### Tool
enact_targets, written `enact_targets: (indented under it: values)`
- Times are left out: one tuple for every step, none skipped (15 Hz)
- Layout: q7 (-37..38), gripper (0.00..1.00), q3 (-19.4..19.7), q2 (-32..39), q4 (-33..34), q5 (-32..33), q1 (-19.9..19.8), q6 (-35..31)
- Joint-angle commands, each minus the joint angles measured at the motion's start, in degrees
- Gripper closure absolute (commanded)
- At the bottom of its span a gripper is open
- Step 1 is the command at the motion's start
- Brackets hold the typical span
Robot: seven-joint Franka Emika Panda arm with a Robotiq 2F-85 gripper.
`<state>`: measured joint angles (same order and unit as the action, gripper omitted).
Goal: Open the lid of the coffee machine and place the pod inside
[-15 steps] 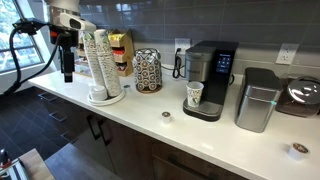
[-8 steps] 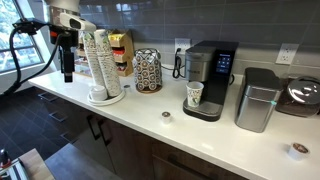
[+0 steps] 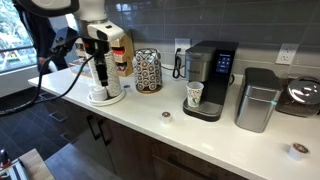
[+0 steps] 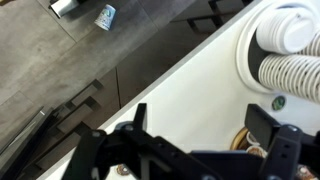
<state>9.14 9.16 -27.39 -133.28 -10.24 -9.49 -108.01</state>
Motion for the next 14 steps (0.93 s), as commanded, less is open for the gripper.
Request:
enact_targets:
  values:
    - [1.5,0.00,2.7,3.4,0.0,-5.7,-1.8,-7.7]
    - [2.0,0.00,3.4,4.1,0.3,-7.6,-2.1,-9.3]
    - [2.7,0.00,3.8,4.7,0.3,-9.4,-2.3,-11.2]
    - [3.8,0.00,3.9,5.1,0.0,-11.3,-2.5,-13.4]
    - [1.7,0.00,3.3,4.2,0.0,-8.2,-2.6,-10.7]
    - [2.2,0.00,3.5,4.6,0.0,-9.4,-2.7,-12.0]
    - [2.6,0.00,3.6,4.8,0.1,-9.8,-2.7,-12.3]
    - [2.9,0.00,3.6,4.9,0.1,-10.0,-2.7,-12.5]
    - [3.1,0.00,3.6,4.9,0.1,-10.1,-2.8,-12.5]
    - [3.2,0.00,3.6,4.9,0.1,-10.2,-2.8,-12.5]
    - [3.2,0.00,3.6,4.9,0.1,-10.2,-2.8,-12.5]
    - [3.2,0.00,3.6,4.9,0.1,-10.3,-2.8,-12.5]
    - [3.2,0.00,3.8,5.5,0.5,-11.3,-2.7,-14.4]
    - [2.3,0.00,4.2,6.7,1.5,-12.4,-2.5,-18.0]
